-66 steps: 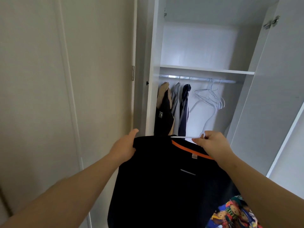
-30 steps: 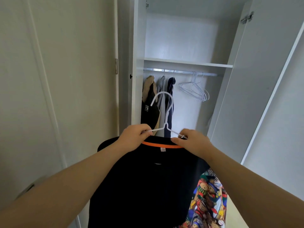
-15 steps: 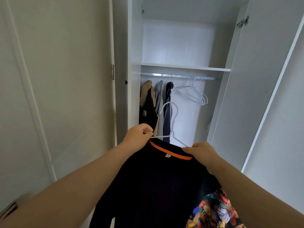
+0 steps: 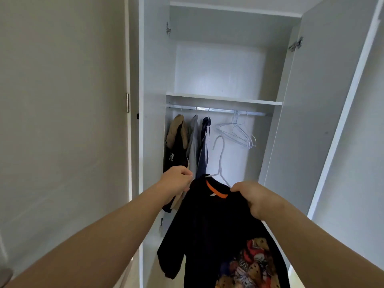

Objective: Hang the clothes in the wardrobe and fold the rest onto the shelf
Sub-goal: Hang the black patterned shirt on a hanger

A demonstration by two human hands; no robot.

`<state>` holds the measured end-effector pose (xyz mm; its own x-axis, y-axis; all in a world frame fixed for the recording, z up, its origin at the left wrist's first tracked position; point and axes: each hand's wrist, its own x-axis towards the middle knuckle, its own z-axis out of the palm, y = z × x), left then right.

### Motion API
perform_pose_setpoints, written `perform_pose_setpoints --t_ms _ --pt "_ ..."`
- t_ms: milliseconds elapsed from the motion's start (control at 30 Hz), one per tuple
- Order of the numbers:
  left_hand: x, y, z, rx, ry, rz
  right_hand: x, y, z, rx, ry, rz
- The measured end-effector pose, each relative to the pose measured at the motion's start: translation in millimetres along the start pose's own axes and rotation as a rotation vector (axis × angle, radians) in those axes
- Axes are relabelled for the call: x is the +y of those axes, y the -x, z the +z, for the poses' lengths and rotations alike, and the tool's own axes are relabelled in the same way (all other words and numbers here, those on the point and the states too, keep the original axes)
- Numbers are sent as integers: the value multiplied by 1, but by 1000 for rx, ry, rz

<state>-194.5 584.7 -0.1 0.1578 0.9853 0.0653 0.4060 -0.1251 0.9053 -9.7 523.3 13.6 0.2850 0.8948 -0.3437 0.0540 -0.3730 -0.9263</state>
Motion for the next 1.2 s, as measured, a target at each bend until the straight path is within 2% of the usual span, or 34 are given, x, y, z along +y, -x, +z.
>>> perform_pose_setpoints --t_ms 367,900,1200 --pt "25 -101 56 -4 10 -45 -36 -102 -42 84 -51 -71" --pt "34 -424 74 -69 86 -8 -167 -401 -31 149 53 -152" --pt "31 -572 95 -13 94 -7 -232 -564 -31 179 191 -291"
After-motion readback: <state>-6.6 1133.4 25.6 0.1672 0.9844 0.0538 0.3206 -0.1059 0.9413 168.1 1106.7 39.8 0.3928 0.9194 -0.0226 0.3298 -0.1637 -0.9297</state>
